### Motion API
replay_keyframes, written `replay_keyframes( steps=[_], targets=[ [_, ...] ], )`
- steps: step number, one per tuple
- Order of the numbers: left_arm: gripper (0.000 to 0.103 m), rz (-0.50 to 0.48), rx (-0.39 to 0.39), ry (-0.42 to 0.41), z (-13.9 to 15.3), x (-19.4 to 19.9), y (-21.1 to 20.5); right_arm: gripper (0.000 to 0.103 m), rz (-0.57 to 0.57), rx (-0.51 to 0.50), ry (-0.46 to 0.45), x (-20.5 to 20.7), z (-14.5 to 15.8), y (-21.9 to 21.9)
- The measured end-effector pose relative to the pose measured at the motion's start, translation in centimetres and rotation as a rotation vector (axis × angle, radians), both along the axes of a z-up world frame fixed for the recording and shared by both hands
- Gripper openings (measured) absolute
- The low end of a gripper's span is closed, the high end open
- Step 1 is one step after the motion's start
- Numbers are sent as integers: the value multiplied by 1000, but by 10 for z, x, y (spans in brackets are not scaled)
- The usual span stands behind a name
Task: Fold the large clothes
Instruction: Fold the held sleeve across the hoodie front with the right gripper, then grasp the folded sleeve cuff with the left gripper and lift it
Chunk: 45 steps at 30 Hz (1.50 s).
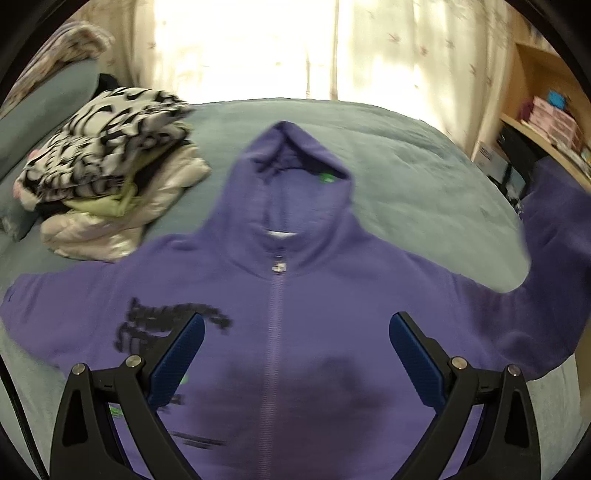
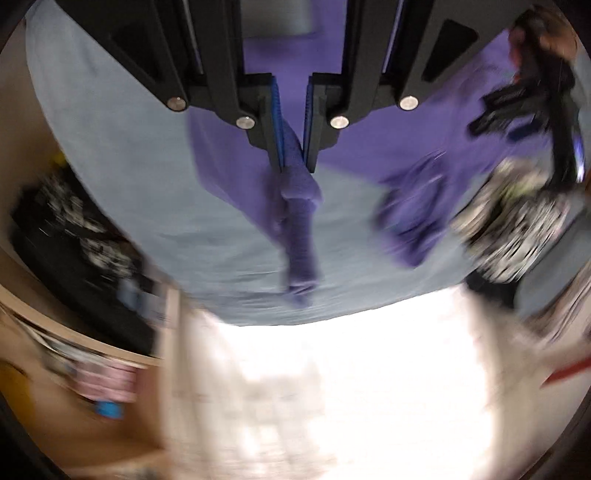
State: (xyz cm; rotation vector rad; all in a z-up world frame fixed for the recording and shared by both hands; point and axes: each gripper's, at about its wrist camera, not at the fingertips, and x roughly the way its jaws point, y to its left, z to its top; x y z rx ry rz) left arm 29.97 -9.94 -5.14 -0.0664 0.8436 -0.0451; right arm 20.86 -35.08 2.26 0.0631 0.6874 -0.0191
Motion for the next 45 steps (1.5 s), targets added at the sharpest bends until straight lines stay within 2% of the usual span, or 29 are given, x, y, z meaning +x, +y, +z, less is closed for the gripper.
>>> replay_keyframes(
  steps=[3,5,8,10,11,13,15,20,25,30,33,35,39,43,44,45],
  targets=[
    [99,20,-7,17,-5,-2,29,10,104,-61,86,14,-37,54],
    [99,22,-13,41,-12,-3,42,11,160,-66,187,19,-72,81],
    [99,-12,-55,104,-28,-4,57,25,219,-45,393,24,-130,103],
    [99,-53,-93,141,-36,-8,59,39,221,-26,473,17,-148,106],
    [99,-79,-121,160,-40,-9,60,42,217,-20,485,16,-151,102],
    [99,-116,-166,190,-48,-13,56,49,212,21,481,4,-148,93],
    [99,-158,-240,232,-57,-14,50,52,200,62,474,-4,-141,84],
    [97,-227,-394,292,-74,-13,27,52,105,148,428,-20,-123,59],
    [81,-210,-463,387,-111,2,7,52,42,206,381,-29,-114,42],
    [80,-193,-503,359,-121,11,-3,52,11,205,364,-34,-118,33],
    [78,-223,-504,356,-122,16,-17,52,2,215,370,-36,-123,28],
    [73,-245,-487,364,-122,16,-28,52,-3,229,374,-37,-126,24],
    [74,-260,-402,354,-125,15,-46,52,-14,248,368,-41,-127,17],
    [76,-249,-383,350,-124,14,-53,52,-16,247,366,-41,-128,16],
    [62,-242,-377,345,-123,14,-56,52,-16,251,366,-42,-128,16],
    [16,-245,-365,334,-120,14,-62,52,-16,255,365,-43,-129,16]
  ],
)
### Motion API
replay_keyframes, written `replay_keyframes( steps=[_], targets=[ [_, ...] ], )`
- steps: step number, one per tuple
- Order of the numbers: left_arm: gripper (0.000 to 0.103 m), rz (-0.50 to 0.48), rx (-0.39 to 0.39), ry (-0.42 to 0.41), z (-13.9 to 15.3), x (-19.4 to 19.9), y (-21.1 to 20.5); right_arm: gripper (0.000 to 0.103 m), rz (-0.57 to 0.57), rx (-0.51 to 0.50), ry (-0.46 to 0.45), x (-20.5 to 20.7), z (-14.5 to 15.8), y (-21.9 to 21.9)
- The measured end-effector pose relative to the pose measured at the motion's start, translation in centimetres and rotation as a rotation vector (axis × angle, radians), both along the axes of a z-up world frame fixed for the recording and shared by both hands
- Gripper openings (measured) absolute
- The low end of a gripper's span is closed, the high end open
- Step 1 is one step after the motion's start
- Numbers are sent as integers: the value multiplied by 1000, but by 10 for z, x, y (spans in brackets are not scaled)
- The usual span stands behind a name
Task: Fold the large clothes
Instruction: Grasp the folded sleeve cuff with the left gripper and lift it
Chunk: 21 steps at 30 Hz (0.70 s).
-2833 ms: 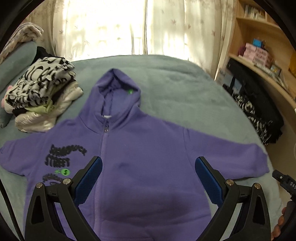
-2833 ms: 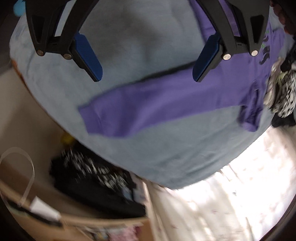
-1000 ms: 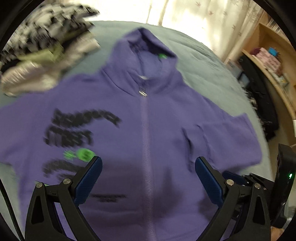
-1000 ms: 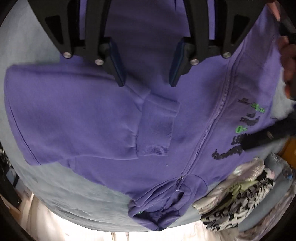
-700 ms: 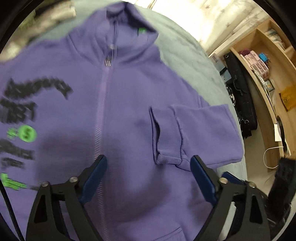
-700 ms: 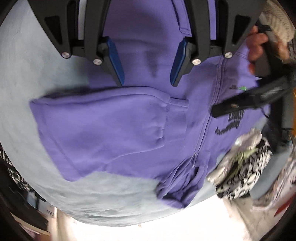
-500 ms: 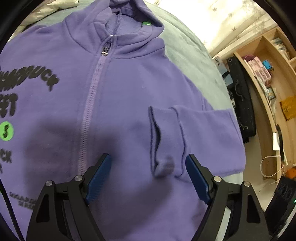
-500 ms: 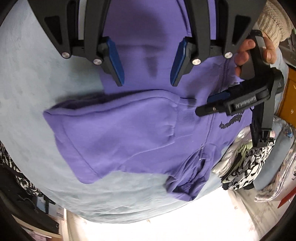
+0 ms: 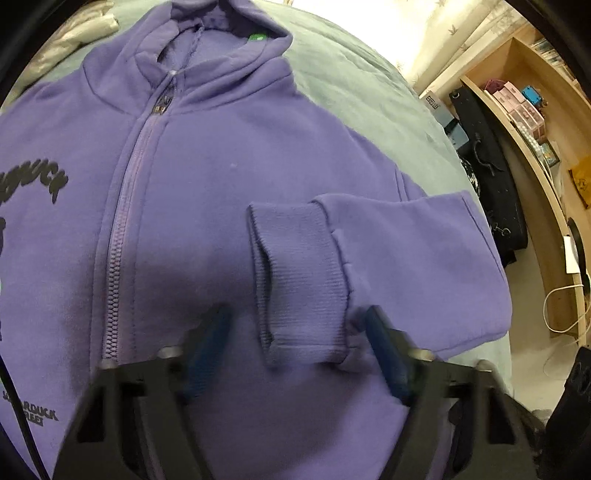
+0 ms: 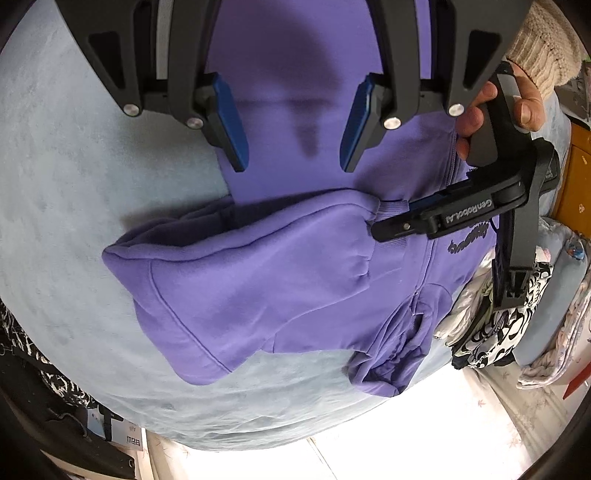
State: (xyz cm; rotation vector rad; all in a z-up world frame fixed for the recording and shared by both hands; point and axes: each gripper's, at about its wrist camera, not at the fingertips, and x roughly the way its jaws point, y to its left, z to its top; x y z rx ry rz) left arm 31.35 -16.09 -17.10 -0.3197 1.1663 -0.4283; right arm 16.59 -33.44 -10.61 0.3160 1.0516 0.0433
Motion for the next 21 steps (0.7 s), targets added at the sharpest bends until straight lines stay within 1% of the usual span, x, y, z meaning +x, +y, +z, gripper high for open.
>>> replay_keyframes(
  steps=[1,2,3,5,6,8,10,14,17,19,21],
  targets=[
    [8,-13,8,4,1,0,-3,52,-1,-1,-1,-1,0,0],
    [8,-19,7,13,4,1,-5,52,-2,-3,-2,-2,1,0],
    [7,-11,8,-5,10,0,-6,52,-2,-7,-5,-3,2,1],
    [7,-23,10,-65,28,-4,1,52,0,-22,-15,-7,6,0],
    [7,-27,15,-113,42,-9,10,52,1,-29,-21,-9,8,0],
    [7,-27,13,-166,56,-16,28,52,7,-44,-34,-14,14,-1],
    [7,-20,11,-189,66,-22,54,52,12,-66,-48,-19,20,-2],
    [7,-4,21,-161,61,-28,89,52,18,-96,-52,-22,21,-4],
    [7,-10,-19,-123,52,-34,106,52,14,-97,-31,-19,16,-5],
    [7,-25,-21,-129,47,-41,108,52,18,-107,-21,-16,13,-2],
    [7,-37,-14,-141,44,-43,108,52,31,-137,-8,-12,10,4]
  ],
)
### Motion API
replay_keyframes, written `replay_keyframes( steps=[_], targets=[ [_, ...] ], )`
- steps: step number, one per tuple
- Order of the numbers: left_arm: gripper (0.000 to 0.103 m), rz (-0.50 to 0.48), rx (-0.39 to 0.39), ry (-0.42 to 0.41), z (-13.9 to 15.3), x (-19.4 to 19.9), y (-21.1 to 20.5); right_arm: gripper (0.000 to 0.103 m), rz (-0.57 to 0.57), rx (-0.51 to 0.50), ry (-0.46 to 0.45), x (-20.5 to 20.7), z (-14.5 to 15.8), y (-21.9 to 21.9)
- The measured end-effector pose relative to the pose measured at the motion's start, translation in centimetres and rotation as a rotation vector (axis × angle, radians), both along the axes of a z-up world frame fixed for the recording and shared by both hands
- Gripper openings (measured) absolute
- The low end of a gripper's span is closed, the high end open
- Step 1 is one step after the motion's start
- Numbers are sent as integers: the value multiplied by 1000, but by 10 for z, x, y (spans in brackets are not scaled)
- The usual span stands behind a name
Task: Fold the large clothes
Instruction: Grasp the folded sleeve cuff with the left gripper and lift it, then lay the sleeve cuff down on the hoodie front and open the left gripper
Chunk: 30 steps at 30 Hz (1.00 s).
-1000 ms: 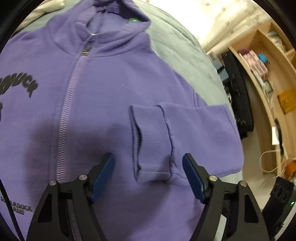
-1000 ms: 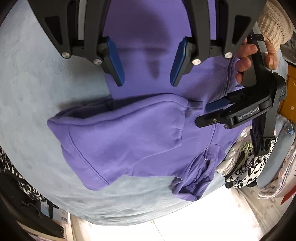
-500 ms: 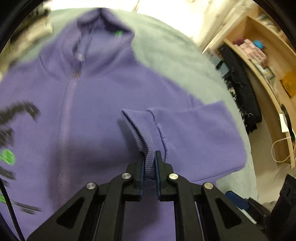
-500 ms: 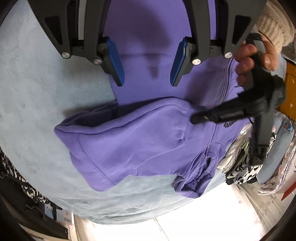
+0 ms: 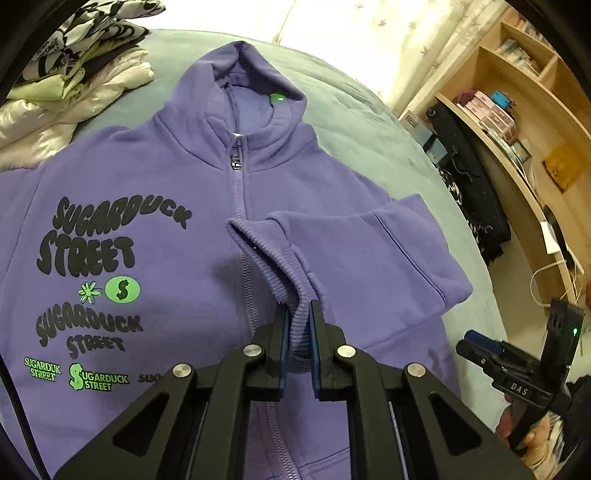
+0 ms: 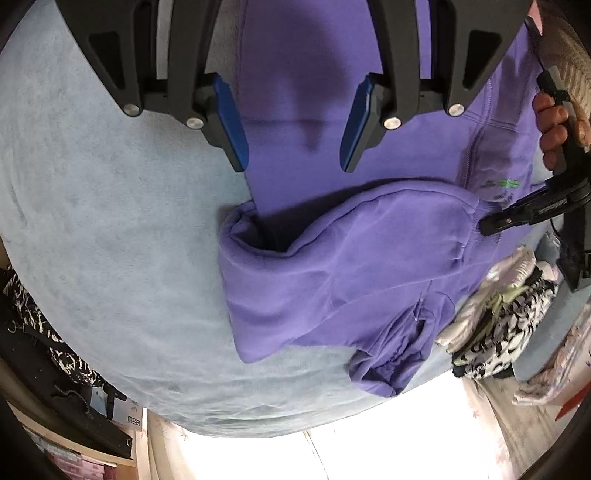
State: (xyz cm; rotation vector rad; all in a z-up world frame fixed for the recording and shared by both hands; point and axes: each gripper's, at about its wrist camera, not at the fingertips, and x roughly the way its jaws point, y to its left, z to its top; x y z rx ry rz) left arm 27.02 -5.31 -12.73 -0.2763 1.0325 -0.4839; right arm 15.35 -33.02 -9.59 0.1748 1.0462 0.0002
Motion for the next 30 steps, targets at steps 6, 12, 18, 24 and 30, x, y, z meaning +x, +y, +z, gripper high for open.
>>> replay_keyframes(
  steps=[6,12,18,24,30],
  targets=[
    [7,-3,90,-74,7,11,13,52,41,-49,20,14,-6,18],
    [7,94,221,-156,24,51,61,51,60,-45,27,30,-11,33],
    [10,173,244,-86,0,82,111,52,7,-50,66,47,-21,25],
    [23,212,133,60,-38,87,139,52,-50,56,78,49,-22,-7],
    [47,209,122,59,-33,91,131,52,-83,64,73,63,-20,-20]
  ],
)
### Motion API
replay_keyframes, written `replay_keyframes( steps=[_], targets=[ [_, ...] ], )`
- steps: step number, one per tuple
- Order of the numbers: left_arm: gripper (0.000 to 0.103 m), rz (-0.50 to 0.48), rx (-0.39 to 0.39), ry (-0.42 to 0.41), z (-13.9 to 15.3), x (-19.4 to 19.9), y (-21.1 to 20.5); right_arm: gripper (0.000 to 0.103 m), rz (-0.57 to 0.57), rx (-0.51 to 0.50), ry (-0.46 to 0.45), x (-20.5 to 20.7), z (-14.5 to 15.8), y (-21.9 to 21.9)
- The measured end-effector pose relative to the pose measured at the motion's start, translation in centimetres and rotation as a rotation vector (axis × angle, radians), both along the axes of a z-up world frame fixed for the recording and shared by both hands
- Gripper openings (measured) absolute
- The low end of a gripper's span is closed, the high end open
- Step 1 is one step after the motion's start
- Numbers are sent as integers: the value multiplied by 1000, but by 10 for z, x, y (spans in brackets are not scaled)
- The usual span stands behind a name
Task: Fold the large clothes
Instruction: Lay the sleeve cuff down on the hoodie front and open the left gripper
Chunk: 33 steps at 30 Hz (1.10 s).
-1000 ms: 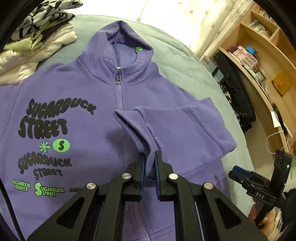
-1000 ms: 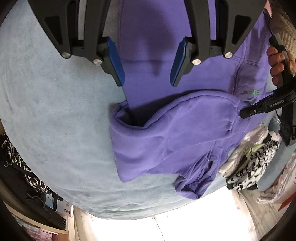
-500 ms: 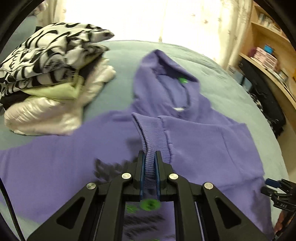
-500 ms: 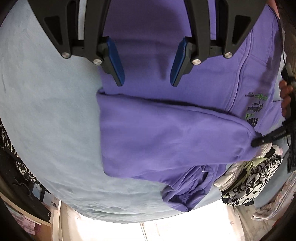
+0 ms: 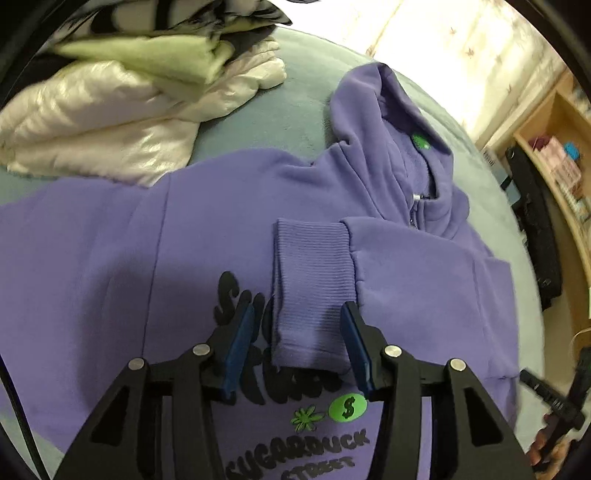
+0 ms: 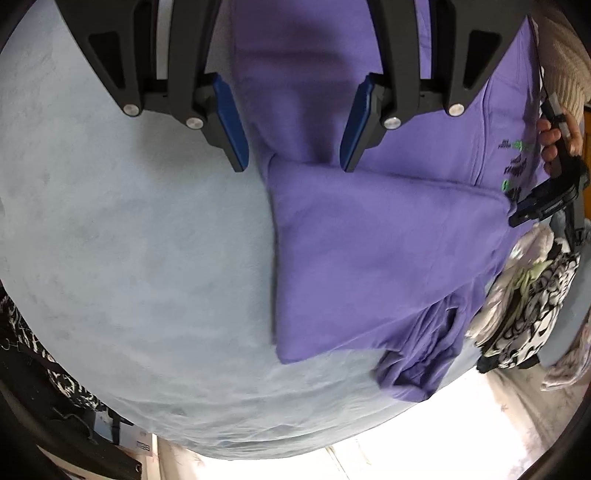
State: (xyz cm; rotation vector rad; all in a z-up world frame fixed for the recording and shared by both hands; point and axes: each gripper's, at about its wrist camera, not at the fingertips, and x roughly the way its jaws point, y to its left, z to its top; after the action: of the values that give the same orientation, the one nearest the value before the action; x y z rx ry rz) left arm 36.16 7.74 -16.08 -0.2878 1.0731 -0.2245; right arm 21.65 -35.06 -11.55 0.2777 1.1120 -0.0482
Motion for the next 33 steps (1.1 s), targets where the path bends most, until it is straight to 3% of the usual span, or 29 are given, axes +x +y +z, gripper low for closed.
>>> replay_keyframes(
  steps=[3,4,5,6,7,8,9,10,12,15,17,19,21,23,24,25,28,32,33],
  targets=[
    [45,-16,81,-18,0,0,-20,52,-4,24,18,19,-9,0],
    [39,-23,89,-22,-1,1,-23,52,-2,25,19,25,-12,1],
    [27,-38,89,-21,-1,2,-26,52,3,19,20,30,-14,3],
    [24,-47,103,-16,0,2,-32,51,17,7,37,38,-20,7],
    [21,-50,121,-22,2,2,-36,47,32,5,44,41,-22,9],
    [18,-59,133,-27,4,1,-38,37,49,-6,43,42,-24,10],
    [18,-65,143,-31,7,-1,-42,23,46,-37,40,42,-22,10],
    [18,-71,147,-41,11,-2,-45,18,35,-33,24,40,-18,6],
    [17,-83,147,-70,17,-5,-50,18,14,-17,-17,37,-8,-5],
    [20,-91,266,-38,0,0,-61,12,-8,-50,0,37,-17,-13],
    [21,-101,283,-34,-8,0,-61,13,-4,-35,21,40,-25,-16],
    [34,-102,282,-52,1,-3,-59,15,2,-16,19,41,-17,-16],
    [56,-87,257,-63,11,-1,-51,19,6,34,7,43,-6,-19],
    [67,-64,229,-89,17,1,-42,37,7,97,-19,50,7,-25],
    [70,-51,212,-100,20,2,-37,52,-11,103,-36,59,14,-29],
    [70,-35,204,-99,21,5,-33,60,-25,92,-44,65,18,-29],
    [70,4,168,-53,14,22,-23,60,-59,75,-33,102,17,-33],
    [69,27,138,-29,0,40,-26,60,-110,33,30,151,-7,-34],
    [58,22,137,-47,1,41,-28,60,-104,39,38,154,-12,-36]
  ],
)
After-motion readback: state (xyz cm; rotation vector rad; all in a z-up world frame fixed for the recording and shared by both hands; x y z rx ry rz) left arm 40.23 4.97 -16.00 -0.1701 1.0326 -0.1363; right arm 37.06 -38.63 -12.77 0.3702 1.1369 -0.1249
